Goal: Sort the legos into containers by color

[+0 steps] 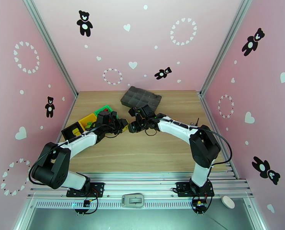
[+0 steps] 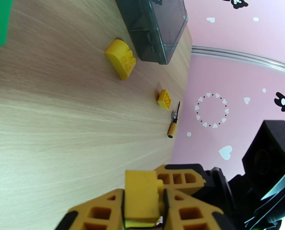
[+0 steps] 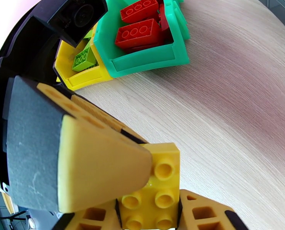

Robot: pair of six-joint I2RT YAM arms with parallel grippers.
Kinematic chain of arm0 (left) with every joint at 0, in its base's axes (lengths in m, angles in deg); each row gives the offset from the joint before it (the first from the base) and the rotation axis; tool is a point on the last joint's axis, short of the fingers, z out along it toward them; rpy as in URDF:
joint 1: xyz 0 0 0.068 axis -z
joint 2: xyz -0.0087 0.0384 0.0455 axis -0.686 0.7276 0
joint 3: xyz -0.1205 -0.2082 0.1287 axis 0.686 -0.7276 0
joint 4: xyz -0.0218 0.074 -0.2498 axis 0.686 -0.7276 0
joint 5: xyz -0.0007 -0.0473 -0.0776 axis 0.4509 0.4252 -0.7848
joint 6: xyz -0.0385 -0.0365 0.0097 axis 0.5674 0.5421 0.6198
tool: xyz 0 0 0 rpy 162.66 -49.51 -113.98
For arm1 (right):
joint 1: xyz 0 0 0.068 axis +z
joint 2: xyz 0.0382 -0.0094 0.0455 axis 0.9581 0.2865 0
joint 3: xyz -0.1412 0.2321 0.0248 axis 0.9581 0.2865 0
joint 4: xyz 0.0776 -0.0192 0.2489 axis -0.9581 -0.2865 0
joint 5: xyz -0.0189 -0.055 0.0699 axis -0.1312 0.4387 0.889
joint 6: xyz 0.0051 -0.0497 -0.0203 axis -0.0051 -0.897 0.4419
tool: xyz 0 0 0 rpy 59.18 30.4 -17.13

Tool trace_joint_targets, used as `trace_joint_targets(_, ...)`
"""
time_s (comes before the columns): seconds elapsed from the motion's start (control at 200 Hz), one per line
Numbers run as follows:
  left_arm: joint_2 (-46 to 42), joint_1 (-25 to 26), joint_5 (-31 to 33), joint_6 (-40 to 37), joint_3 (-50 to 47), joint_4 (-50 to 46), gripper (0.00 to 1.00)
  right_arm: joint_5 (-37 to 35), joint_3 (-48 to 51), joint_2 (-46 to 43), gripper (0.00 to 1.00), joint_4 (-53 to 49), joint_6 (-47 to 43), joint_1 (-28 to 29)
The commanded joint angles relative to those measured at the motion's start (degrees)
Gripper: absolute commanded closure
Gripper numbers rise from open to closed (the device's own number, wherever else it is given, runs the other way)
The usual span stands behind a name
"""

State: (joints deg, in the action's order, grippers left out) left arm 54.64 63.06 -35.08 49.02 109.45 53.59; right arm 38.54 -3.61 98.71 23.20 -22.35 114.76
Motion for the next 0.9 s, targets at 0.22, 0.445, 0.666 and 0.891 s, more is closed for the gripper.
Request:
trace_joint_targets(0.22,-11.15,-11.77,2.64,-6.39,-2.93,-14.96,0.90,-3.97,2.81,-9.86,0.26,1.32,-0.41,-2.14)
trace_joint_targets(0.445,-25.71,-25.09,17.05,-14.53,-1.74,-34.50,0.89,-5.05,6.27,-12.88,0.25,1.07,-0.20,-4.44)
trace_joint_targets(0.666,-32.05,-37.24,27.66,-17.95,-0.99,-43.14,0.90,-5.36,9.27,-13.57,0.25,1.23,-0.06,-6.74)
trace_joint_targets(0.891,-31.39,-43.32,31.90,-19.31,-1.52,-43.09,0.88,-10.03,10.80,-14.00,0.26,-1.56,0.76,-10.01)
